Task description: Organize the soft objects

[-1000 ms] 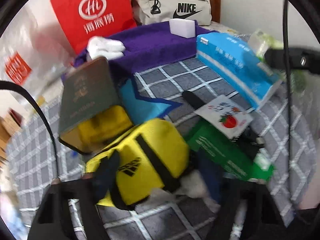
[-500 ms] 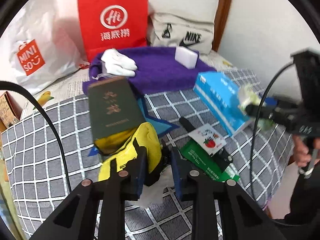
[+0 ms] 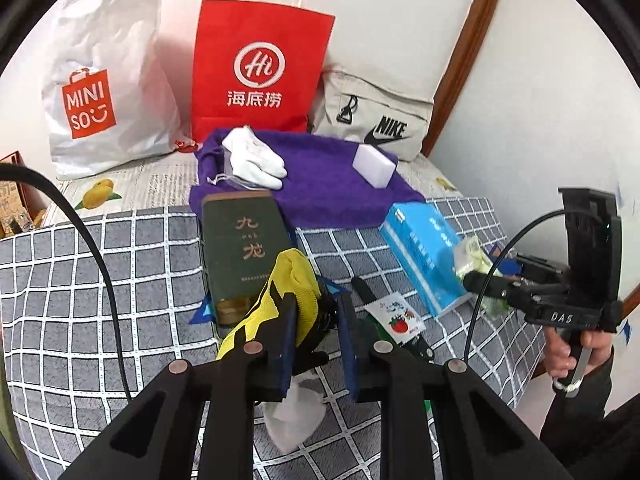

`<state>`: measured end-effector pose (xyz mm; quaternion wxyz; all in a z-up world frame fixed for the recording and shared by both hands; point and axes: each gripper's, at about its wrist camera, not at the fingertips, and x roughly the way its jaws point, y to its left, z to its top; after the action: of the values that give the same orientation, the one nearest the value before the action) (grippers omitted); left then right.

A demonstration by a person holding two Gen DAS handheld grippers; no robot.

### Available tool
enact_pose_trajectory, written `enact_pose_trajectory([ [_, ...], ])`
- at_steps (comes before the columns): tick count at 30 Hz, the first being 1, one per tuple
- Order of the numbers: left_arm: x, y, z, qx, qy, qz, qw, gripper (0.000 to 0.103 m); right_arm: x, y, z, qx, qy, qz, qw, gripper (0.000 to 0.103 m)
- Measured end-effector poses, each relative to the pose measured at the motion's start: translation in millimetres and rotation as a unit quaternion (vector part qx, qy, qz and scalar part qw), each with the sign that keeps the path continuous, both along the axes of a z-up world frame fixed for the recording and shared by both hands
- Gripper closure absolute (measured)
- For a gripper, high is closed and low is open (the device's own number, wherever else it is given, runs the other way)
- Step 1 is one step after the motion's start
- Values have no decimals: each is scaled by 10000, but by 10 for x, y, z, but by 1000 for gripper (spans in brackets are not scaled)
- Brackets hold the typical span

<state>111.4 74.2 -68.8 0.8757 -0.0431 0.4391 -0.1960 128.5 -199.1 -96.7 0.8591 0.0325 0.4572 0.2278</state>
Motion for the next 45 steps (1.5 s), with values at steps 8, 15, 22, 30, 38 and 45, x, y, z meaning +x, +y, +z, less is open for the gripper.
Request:
enact_pose_trajectory([
  [8,-26,57,276,-471,-234,-90,9986,84,-47,91,89,-18,-48,35,10000,45],
  [15,15,-4,-70,-345,170,-38,9993,84,-133,154,94,-75,-32,145,9999,45],
  [22,-91,323,-206,-685,208,375,9967,79,-180,166,57,-124,48,174,9998,45],
  [30,-147,677,-305,-769,133,915,9927,45,-167,252,18,-147,121,271,9995,45],
  [38,-159,703,-483,-374,34,1207,9920,44,-185,329,-16,-218,195,339,9990,45],
  [45,-183,1029,-470,-607,63,1470,9872,44,-187,353,-42,-203,250,370,9988,44],
])
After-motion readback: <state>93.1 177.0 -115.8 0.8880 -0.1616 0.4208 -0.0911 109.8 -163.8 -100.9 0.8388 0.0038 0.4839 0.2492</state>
